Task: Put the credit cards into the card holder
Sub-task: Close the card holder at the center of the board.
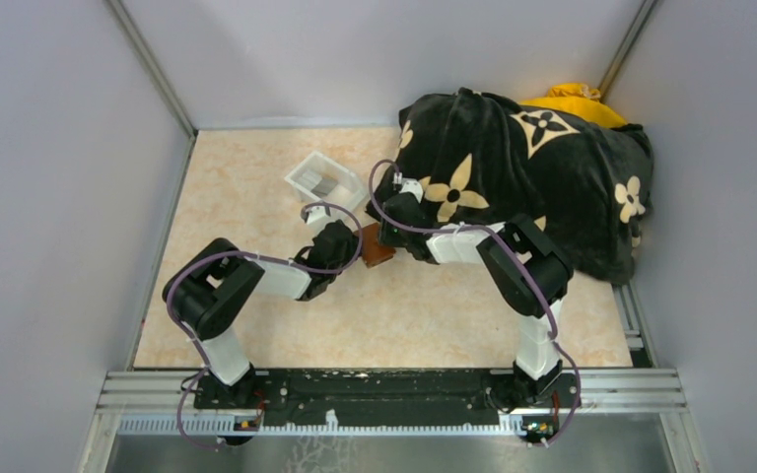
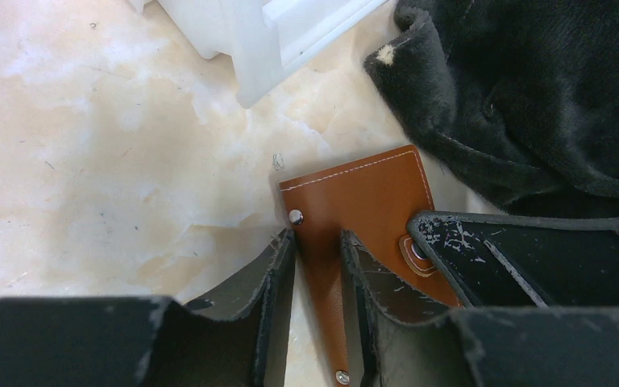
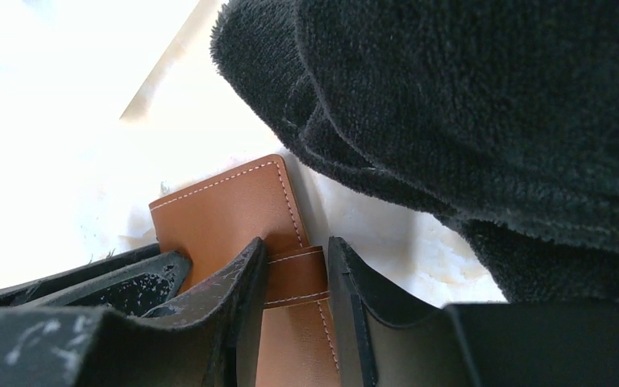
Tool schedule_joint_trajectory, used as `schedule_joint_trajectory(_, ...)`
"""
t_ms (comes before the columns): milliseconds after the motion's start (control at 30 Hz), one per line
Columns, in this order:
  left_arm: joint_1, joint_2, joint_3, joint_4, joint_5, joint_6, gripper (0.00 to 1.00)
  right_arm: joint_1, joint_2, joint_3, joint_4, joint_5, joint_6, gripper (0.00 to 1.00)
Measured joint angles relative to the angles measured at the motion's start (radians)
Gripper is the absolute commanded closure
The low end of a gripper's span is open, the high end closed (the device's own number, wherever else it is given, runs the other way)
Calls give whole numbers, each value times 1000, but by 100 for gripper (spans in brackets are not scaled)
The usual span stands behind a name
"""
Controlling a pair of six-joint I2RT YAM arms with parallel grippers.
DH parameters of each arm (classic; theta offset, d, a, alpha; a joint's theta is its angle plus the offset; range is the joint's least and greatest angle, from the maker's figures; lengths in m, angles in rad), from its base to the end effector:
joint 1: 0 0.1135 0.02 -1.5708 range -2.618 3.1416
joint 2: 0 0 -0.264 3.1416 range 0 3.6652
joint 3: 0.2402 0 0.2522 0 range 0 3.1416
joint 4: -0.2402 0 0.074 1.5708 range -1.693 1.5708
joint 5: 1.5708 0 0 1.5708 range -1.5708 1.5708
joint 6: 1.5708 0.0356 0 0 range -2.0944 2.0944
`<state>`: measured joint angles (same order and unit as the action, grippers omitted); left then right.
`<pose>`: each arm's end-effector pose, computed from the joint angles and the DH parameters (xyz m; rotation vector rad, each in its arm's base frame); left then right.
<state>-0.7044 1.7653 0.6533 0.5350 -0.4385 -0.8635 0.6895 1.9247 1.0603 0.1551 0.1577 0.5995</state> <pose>0.2554 -0.1972 0.1215 -0.4214 2.0809 -0.4745 0.3114 0.2495 0.1426 -0.0202 2.3192 0.4935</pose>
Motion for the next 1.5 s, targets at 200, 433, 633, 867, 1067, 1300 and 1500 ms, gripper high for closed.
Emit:
schedule_joint_trajectory(200,0,0,1,-4,0,-8,72,37,-5,-40,61,98,34,67)
schedule_joint_trajectory(433,5,6,17,-23,5,-23,73,71,8,-80,142,211,69,67)
schedule_joint_trajectory(633,7,11,27,-39,8,-41,77,109,31,-107,222,324,99,68)
schedule_joint_trajectory(867,11,22,35,-40,9,-75,81,153,70,-121,307,476,132,69)
schedule_joint_trajectory(1067,11,20,31,-37,9,-100,82,184,100,-124,350,573,162,70)
schedule_joint_trajectory(1300,16,20,14,-10,17,-130,85,218,137,-123,393,687,200,70)
schedule_joint_trajectory(1500,16,21,10,-2,19,-139,86,243,166,-104,400,771,220,72)
